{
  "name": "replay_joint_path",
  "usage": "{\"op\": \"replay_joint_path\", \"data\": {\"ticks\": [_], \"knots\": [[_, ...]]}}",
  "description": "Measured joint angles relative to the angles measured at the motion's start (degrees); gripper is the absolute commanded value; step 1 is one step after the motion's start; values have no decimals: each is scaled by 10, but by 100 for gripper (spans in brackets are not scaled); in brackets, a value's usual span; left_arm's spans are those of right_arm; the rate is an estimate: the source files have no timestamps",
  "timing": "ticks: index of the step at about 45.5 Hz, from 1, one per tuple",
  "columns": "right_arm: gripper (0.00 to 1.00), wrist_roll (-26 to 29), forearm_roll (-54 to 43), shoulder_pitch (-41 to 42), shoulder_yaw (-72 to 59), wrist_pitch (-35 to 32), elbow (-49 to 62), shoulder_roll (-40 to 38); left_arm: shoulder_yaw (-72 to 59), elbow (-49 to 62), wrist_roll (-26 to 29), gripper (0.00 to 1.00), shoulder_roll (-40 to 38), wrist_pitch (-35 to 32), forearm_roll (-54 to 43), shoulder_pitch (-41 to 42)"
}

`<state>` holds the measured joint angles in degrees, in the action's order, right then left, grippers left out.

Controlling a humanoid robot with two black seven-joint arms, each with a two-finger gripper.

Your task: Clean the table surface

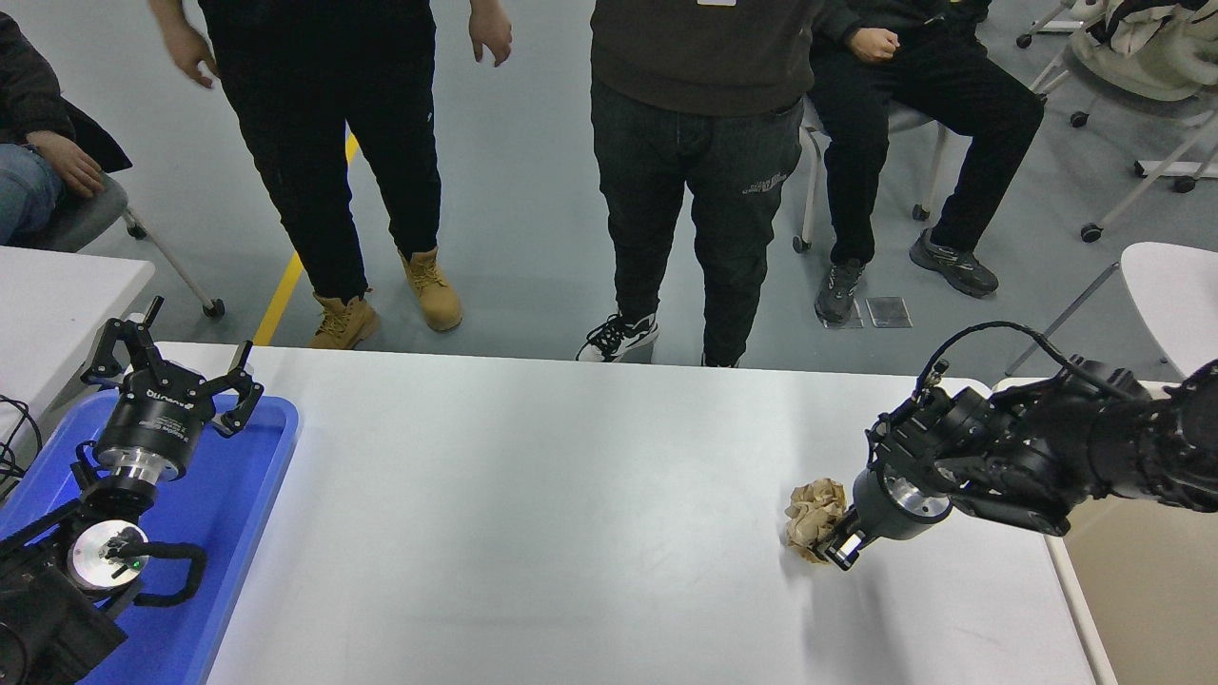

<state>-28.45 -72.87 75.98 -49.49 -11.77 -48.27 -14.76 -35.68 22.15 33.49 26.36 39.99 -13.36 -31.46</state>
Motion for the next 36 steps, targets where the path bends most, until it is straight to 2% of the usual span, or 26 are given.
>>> {"op": "replay_joint_path", "data": {"ticks": [17,36], "knots": [[0,-41,3,21,123,-3,-56,-97,0,0,0,100,0,0,0,0],[0,-50,28,-40,324,-16,-71,-174,0,0,0,100,0,0,0,0]]}}
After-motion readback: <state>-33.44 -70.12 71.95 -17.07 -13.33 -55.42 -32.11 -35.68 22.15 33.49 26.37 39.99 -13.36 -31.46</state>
